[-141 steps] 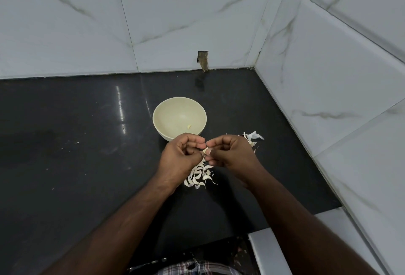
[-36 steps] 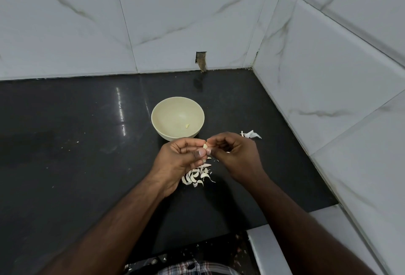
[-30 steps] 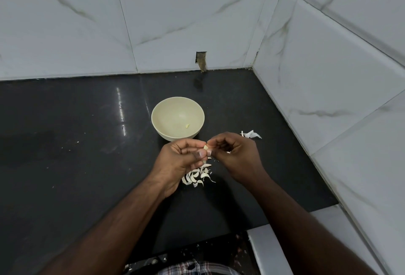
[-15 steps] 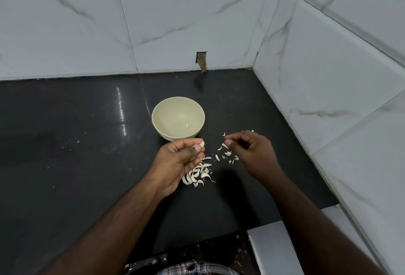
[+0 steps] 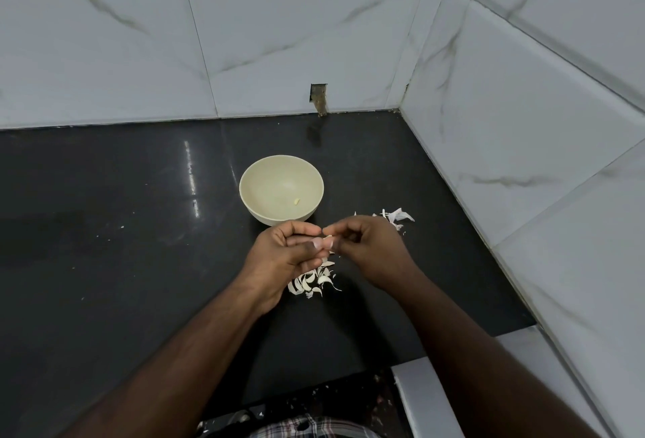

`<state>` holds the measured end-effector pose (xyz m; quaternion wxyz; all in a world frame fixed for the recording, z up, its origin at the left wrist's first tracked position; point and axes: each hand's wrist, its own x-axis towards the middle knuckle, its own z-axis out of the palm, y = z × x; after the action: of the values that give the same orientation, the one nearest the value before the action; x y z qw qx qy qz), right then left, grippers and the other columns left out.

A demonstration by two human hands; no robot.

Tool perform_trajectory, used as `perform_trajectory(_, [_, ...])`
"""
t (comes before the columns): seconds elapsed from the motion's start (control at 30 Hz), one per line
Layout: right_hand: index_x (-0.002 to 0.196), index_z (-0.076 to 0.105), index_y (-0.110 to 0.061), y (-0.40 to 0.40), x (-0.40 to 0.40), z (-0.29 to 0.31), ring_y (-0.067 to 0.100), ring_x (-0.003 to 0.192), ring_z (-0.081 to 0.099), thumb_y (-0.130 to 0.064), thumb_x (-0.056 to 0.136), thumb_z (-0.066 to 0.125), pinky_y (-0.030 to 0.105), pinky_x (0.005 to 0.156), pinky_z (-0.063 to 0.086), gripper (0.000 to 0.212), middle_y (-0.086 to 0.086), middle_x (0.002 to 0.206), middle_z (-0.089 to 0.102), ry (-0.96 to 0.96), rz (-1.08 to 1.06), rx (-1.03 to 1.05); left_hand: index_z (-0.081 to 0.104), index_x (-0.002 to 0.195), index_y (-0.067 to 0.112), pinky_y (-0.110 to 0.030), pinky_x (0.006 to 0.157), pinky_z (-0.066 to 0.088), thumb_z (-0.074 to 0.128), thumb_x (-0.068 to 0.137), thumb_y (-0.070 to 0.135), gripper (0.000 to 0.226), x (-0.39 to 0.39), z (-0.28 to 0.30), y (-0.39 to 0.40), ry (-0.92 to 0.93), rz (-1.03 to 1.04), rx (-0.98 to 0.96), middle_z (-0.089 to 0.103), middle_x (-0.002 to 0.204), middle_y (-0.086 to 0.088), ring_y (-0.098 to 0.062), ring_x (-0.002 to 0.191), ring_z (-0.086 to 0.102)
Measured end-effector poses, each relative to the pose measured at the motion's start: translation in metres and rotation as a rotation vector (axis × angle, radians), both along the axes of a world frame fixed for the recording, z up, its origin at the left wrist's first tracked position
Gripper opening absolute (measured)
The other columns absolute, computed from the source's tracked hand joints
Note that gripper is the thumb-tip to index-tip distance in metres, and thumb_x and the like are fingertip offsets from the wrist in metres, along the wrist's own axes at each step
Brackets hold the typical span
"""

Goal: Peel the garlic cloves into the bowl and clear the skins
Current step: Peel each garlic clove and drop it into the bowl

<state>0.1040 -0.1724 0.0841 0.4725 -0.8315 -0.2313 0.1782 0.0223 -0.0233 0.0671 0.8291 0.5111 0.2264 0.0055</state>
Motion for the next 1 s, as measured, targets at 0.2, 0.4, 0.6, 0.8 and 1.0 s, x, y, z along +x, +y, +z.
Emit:
perform_trajectory(0.2, [0.093, 0.067, -0.003, -0.0018, 0.004, 0.0006, 0.021, 0.07, 0.067, 0.002, 0.089, 0.069, 0.031, 0.067, 0.058, 0.007, 0.016, 0.077, 0.072, 0.27, -0.073, 0.204, 0.07, 0.1, 0.007, -0.021, 0.063, 0.054, 0.053, 0.102, 0.008, 0.016, -0.0019, -0.0059, 0.0045, 0.028, -0.02, 0.232, 0.073, 0.079, -0.006, -0.011, 0.068, 0.067])
perform_trajectory(0.4, [0.1, 0.064, 0.0, 0.0003, 0.0009, 0.0018, 0.023, 0.076, 0.069, 0.001, 0.096, 0.059, 0.032, 0.069, 0.058, 0.007, 0.021, 0.091, 0.074, 0.379, -0.072, 0.199, 0.071, 0.11, 0.027, -0.025, 0.062, 0.053, 0.057, 0.095, -0.004, 0.037, -0.0012, -0.0089, 0.0033, -0.039, -0.021, 0.483, 0.073, 0.088, -0.004, -0.01, 0.077, 0.063])
perform_trajectory(0.6, [0.088, 0.072, -0.007, -0.0018, 0.0023, -0.0013, 0.016, 0.065, 0.065, -0.003, 0.09, 0.07, 0.034, 0.066, 0.056, 0.004, 0.015, 0.071, 0.069, 0.288, -0.045, 0.128, 0.073, 0.109, 0.025, -0.025, 0.062, 0.051, 0.071, 0.09, 0.006, 0.028, -0.0013, -0.0056, 0.0006, -0.121, -0.082, 0.419, 0.074, 0.081, 0.001, -0.009, 0.076, 0.064])
perform_trajectory(0.8, [0.084, 0.07, -0.006, 0.001, -0.0019, 0.0028, 0.018, 0.065, 0.061, -0.001, 0.094, 0.063, 0.032, 0.064, 0.053, 0.013, 0.009, 0.073, 0.069, 0.337, -0.039, 0.135, 0.078, 0.091, 0.013, -0.024, 0.06, 0.05, 0.072, 0.088, 0.001, 0.013, -0.0009, -0.0058, 0.0015, -0.093, -0.012, 0.376, 0.071, 0.073, -0.007, -0.011, 0.064, 0.06])
perform_trajectory(1.0, [0.086, 0.072, -0.009, 0.003, -0.0033, 0.002, 0.014, 0.065, 0.065, -0.008, 0.088, 0.073, 0.031, 0.067, 0.055, 0.003, 0.007, 0.071, 0.07, 0.291, -0.051, 0.14, 0.075, 0.095, 0.003, -0.021, 0.057, 0.048, 0.067, 0.091, -0.001, 0.01, 0.0009, -0.0062, 0.0012, -0.084, 0.024, 0.291, 0.067, 0.071, -0.011, -0.012, 0.066, 0.06])
